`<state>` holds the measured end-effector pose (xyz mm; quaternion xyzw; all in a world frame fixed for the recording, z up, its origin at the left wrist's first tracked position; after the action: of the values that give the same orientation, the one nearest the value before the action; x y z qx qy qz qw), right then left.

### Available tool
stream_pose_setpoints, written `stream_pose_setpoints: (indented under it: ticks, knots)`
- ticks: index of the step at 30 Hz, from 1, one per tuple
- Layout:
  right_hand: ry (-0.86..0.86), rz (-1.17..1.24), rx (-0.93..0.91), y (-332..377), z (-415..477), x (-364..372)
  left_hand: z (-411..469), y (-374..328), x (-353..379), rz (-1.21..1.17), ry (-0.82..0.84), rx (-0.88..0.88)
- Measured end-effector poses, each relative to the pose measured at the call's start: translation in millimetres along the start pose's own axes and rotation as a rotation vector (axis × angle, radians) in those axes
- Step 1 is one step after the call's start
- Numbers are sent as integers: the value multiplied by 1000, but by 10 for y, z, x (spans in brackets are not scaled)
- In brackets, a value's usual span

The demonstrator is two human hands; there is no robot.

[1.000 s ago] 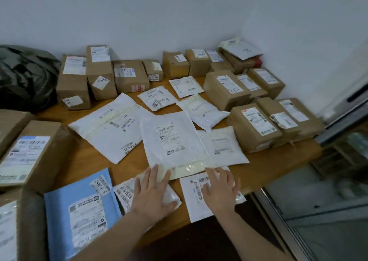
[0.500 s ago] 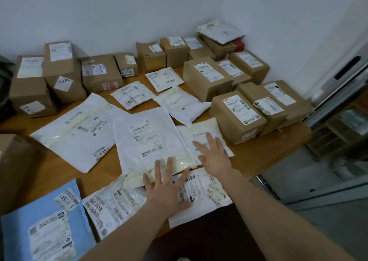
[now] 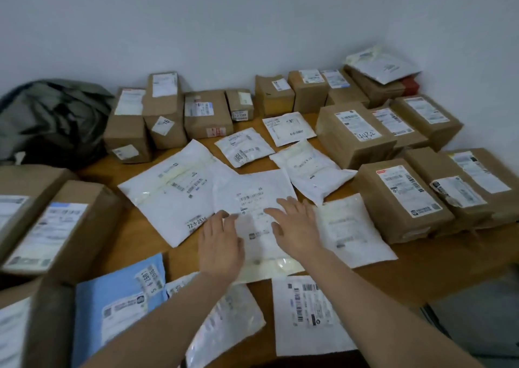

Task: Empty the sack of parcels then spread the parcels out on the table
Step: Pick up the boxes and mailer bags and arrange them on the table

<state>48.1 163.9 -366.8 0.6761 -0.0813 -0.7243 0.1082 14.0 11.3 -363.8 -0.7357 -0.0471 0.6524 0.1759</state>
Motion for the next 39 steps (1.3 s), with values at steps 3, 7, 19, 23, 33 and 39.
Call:
stream_pose_setpoints:
  ticks: [3, 7, 19, 23, 33, 39]
  knots:
    - [213, 27, 47, 192, 291, 161, 429, 438, -75, 62, 51, -177]
    - [291, -28, 112, 311, 632, 370, 950, 960, -52, 215, 258, -220]
    - [263, -100, 239, 255, 717, 588, 1477, 1222, 39, 378, 279, -102]
    - [274, -107, 259, 260, 741, 601, 1442, 1298, -23, 374, 280, -141]
    - [462, -25, 172, 349, 583, 430, 880, 1177, -306, 216, 334, -298]
    - [384, -21, -97, 997, 527, 386, 195, 1395, -699, 180, 231, -425]
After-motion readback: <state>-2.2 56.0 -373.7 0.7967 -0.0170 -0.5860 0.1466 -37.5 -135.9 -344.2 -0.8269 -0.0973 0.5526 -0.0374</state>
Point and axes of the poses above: each hand's wrist, its own z-axis towards the middle knuckle, its own x-axis out of the palm, y = z × x, the point moved 4 cm from there along z, towards the middle knuckle, and after that the axes turned 14 degrees about -x, right-handed, at the moved point
